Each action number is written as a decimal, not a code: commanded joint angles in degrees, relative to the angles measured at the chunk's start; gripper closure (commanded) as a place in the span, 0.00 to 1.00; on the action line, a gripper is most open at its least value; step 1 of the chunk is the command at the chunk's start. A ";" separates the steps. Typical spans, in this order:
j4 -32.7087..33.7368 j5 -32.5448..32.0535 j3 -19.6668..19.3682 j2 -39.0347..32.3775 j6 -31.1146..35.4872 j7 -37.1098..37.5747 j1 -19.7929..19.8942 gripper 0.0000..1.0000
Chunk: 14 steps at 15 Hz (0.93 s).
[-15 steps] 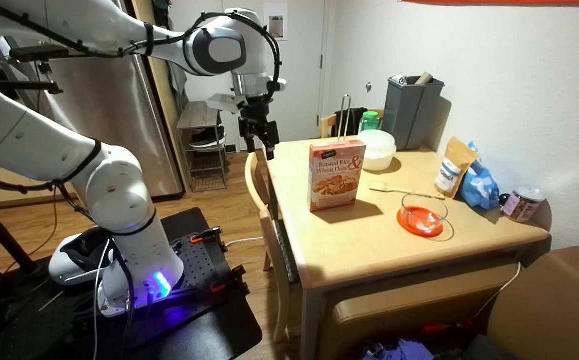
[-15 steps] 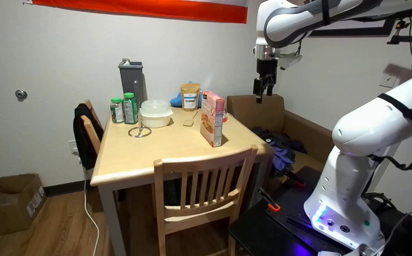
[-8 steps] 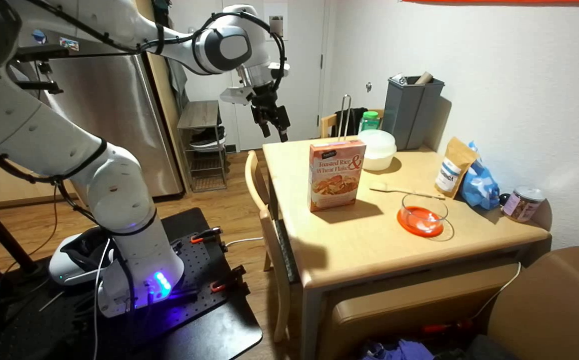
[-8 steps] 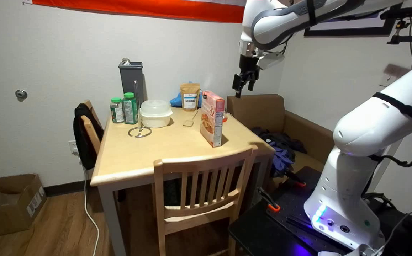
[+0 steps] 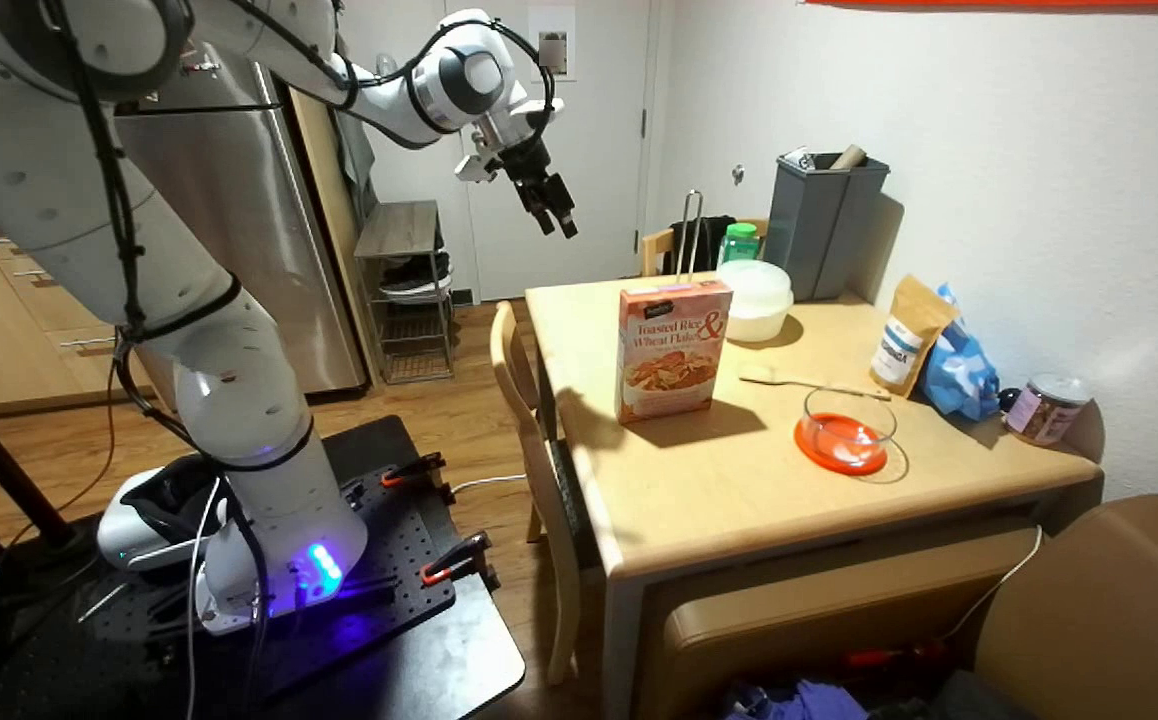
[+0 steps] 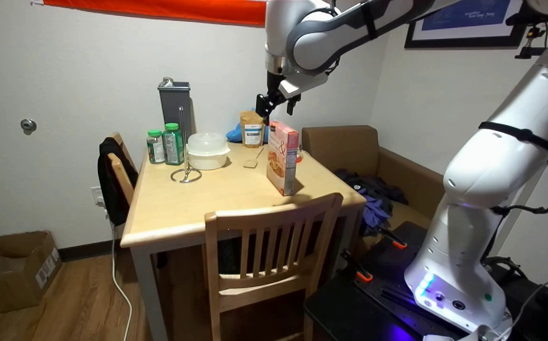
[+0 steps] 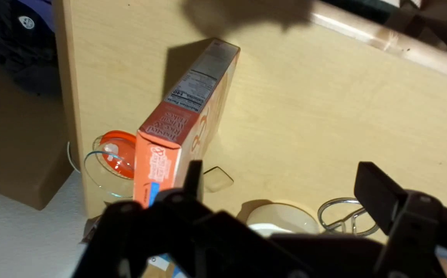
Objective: Lay the pink box on its side
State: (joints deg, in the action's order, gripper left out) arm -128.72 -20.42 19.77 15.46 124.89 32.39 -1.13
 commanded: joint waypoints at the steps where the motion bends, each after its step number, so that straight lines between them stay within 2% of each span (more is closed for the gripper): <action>1: 7.08 -6.53 1.28 -4.41 -6.35 12.09 0.05 0.00; 4: 9.96 -8.84 -0.44 -6.61 -11.57 18.16 -0.92 0.00; 6: 10.89 -8.15 -2.15 -7.84 -13.49 19.65 -1.25 0.00; 14: 5.64 0.11 -10.41 -6.24 -9.67 17.22 -0.79 0.00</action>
State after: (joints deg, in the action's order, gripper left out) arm -120.44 -23.99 12.29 7.42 113.47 50.69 -1.78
